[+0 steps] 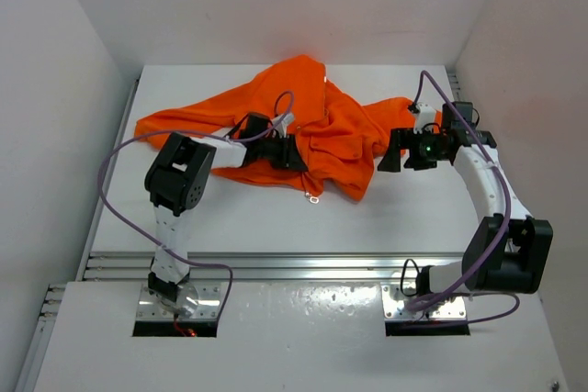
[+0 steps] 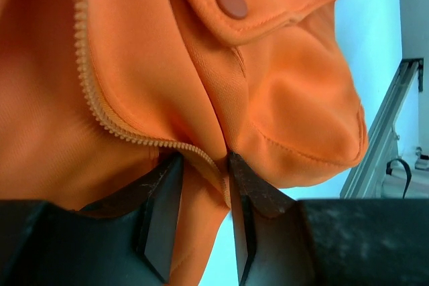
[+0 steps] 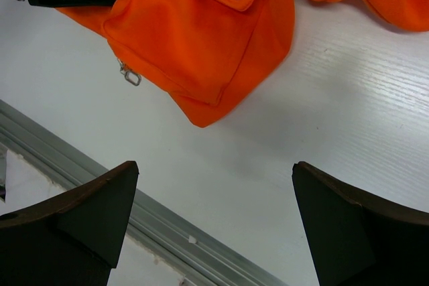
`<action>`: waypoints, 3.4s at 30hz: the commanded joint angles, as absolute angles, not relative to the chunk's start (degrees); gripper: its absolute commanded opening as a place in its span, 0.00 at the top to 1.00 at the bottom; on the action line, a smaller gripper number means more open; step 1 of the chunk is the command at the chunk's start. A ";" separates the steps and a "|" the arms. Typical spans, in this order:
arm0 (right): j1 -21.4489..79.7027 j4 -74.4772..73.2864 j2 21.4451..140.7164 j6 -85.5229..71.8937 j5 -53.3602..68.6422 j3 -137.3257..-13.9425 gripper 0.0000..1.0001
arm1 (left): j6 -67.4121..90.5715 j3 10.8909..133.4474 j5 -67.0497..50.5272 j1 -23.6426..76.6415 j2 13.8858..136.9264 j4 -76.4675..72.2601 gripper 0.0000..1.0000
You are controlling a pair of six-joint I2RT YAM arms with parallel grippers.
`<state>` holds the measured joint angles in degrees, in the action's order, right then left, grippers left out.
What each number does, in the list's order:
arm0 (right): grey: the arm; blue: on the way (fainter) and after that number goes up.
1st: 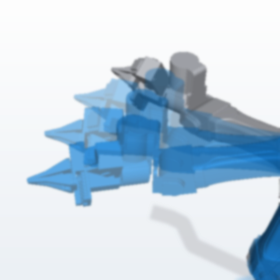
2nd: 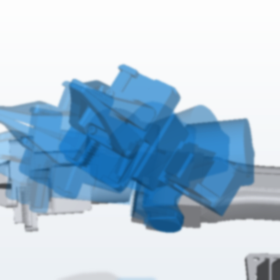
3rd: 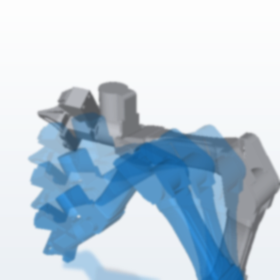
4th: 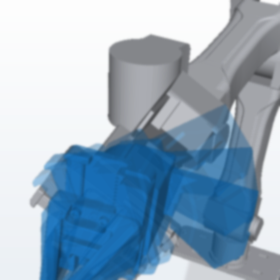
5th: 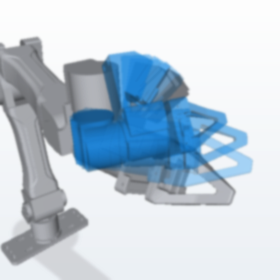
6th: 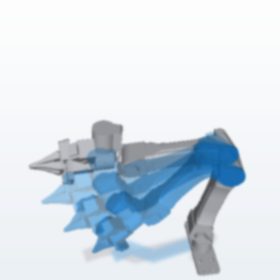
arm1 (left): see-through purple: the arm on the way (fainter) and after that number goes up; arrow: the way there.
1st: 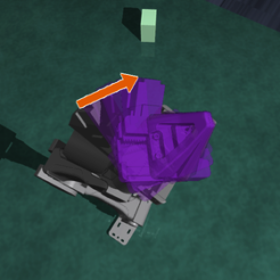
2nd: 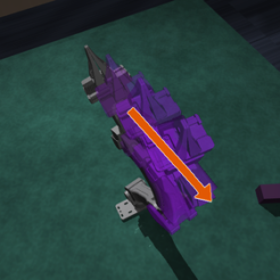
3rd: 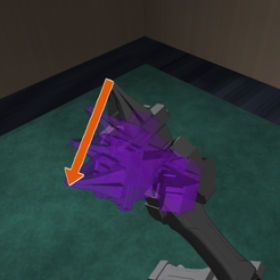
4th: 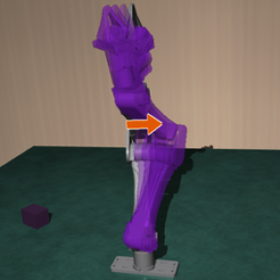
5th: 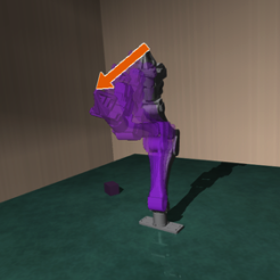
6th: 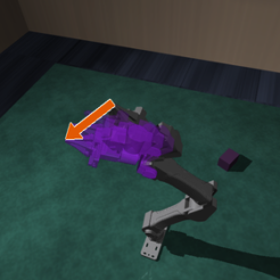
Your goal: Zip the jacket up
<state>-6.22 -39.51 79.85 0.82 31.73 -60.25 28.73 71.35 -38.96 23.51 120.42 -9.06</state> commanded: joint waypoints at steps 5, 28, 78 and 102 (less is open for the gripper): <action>-5.98 -38.94 79.54 0.53 32.78 -62.23 0.03 | 26.64 65.58 -43.95 23.82 115.58 -9.40 0.59; -5.98 -39.11 80.24 0.97 33.22 -62.49 0.03 | 7.66 62.67 -59.68 21.62 113.64 -1.85 0.40; 9.40 -17.68 84.64 -15.56 47.54 -55.73 0.05 | 21.42 67.51 -68.12 23.82 107.57 -13.43 1.00; 12.92 -15.21 75.85 -12.04 33.31 -51.06 0.06 | 41.75 71.63 -64.78 25.40 110.84 -27.78 1.00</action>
<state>12.91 -17.93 77.45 -12.21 37.26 -51.22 41.01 69.38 -64.86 24.86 112.29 -25.06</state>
